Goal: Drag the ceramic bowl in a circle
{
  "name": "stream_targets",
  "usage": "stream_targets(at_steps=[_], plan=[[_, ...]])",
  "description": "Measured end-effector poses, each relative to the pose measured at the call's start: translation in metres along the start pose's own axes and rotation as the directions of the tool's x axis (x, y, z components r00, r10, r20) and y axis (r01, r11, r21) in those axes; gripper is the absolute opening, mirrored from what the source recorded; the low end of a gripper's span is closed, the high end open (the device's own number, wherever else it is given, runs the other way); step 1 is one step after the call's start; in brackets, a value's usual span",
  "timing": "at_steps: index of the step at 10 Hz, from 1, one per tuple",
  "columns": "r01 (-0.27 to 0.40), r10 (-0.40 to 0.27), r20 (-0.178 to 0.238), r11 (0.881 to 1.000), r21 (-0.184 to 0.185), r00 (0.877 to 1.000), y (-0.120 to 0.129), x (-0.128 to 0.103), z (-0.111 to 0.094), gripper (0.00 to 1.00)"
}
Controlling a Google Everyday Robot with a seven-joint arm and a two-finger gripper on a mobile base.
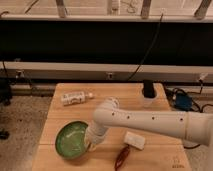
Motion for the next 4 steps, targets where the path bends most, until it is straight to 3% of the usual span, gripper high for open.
stream_targets(at_steps=[4], plan=[[0.048,-0.048,-0.007,0.999,0.0,0.999,-0.027,0.011,0.0,0.0]])
